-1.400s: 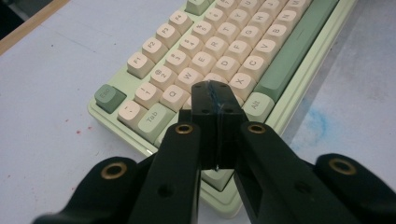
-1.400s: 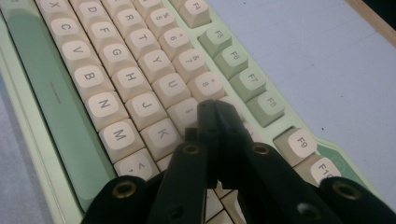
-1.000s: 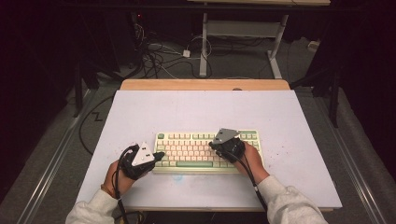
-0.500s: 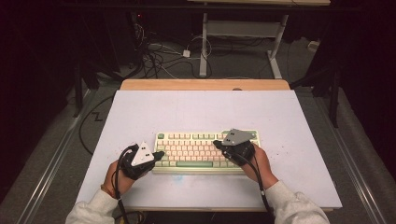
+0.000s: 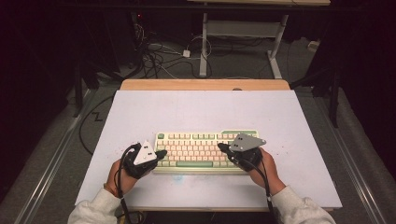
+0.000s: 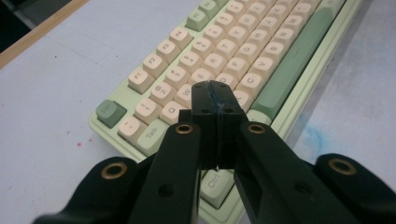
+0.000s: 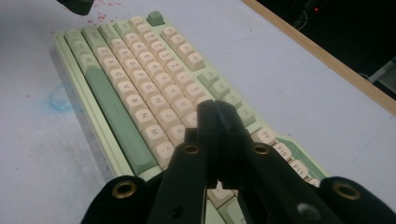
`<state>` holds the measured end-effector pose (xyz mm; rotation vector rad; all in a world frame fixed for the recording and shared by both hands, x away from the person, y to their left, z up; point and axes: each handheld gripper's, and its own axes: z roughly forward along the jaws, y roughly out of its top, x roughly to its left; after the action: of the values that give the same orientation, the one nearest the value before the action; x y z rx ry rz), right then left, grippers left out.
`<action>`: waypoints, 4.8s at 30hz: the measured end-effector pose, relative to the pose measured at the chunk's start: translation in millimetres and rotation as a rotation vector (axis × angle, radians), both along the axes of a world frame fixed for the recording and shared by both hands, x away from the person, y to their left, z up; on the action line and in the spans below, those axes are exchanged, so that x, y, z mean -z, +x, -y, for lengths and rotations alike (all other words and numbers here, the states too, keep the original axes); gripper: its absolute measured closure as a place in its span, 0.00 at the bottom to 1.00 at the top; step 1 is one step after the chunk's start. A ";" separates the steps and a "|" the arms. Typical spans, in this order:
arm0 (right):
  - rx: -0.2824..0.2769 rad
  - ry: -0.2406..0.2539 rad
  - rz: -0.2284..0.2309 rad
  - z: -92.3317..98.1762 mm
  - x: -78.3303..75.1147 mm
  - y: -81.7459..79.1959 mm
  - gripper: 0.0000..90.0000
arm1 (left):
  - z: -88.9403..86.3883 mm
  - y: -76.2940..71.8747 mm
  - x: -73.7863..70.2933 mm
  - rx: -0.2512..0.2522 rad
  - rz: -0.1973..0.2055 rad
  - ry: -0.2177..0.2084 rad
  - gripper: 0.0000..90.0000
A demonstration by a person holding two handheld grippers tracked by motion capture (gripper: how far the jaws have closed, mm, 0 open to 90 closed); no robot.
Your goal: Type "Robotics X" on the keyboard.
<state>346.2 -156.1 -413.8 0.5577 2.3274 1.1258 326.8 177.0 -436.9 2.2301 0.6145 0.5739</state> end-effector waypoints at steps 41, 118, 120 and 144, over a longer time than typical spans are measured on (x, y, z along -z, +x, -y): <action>0.000 -0.007 -0.006 21.0 2.9 -20.4 1.00 | 54.6 39.6 -2.2 0.060 -0.068 0.060 0.97; 0.029 -0.012 -0.008 27.8 0.7 -13.0 1.00 | 59.2 37.2 -14.2 0.075 0.000 0.042 0.97; 0.029 -0.011 -0.008 27.4 0.7 -12.6 1.00 | 57.3 35.2 -14.0 0.075 0.003 0.050 0.97; -0.001 -0.038 -0.051 2.8 9.5 6.2 1.00 | 6.3 5.7 -1.4 -0.004 0.025 0.001 0.97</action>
<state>352.4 -158.9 -423.3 0.5779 2.3876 1.0774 332.4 170.7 -435.4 2.2198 0.6059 0.6039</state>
